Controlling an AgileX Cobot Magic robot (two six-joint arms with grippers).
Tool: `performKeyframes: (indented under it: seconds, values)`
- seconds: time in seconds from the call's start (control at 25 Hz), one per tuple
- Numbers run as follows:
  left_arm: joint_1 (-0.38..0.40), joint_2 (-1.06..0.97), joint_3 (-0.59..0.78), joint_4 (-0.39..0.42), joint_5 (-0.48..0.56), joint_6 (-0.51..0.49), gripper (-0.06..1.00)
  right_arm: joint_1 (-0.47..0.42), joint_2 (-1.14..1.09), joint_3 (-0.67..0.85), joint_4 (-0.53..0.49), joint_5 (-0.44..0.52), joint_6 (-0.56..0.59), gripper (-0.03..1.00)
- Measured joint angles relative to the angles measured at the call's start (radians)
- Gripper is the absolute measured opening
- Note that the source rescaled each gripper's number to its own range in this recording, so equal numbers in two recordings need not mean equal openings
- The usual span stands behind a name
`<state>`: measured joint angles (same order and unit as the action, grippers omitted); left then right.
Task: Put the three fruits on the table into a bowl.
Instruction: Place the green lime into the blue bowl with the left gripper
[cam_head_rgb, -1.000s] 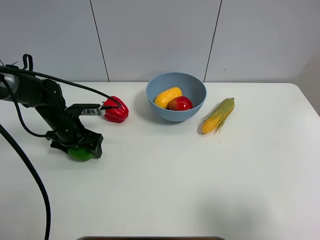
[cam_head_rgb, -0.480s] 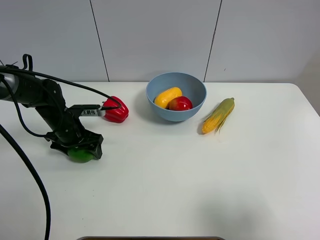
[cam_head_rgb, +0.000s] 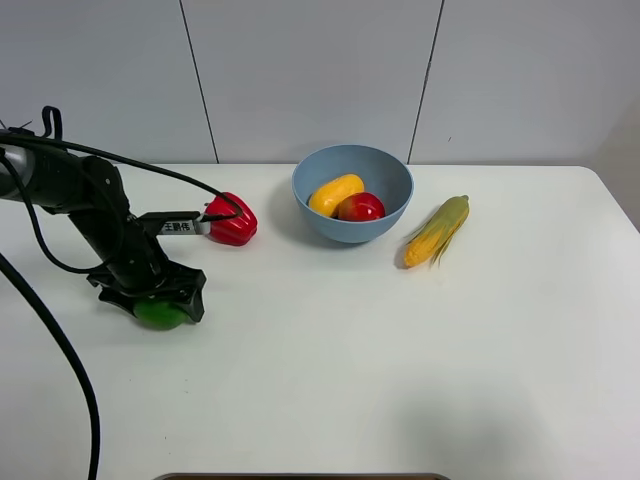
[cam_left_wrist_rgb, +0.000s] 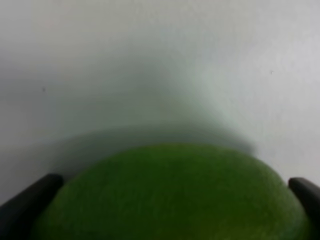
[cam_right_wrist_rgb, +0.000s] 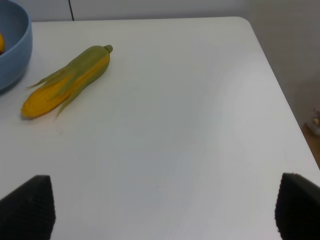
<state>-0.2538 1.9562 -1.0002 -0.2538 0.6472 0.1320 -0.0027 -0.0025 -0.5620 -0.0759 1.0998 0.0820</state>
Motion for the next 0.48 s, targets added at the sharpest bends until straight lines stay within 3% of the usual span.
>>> performKeyframes:
  seconds: [0.24, 0.48]
  values:
    - [0.0, -0.068, -0.042, -0.002, 0.047, -0.005, 0.0, 0.0, 0.0, 0.0, 0.0, 0.0, 0.0, 0.69]
    - [-0.002, -0.082, -0.2, -0.002, 0.187, -0.013, 0.0, 0.0, 0.0, 0.0, 0.0, 0.0, 0.0, 0.69]
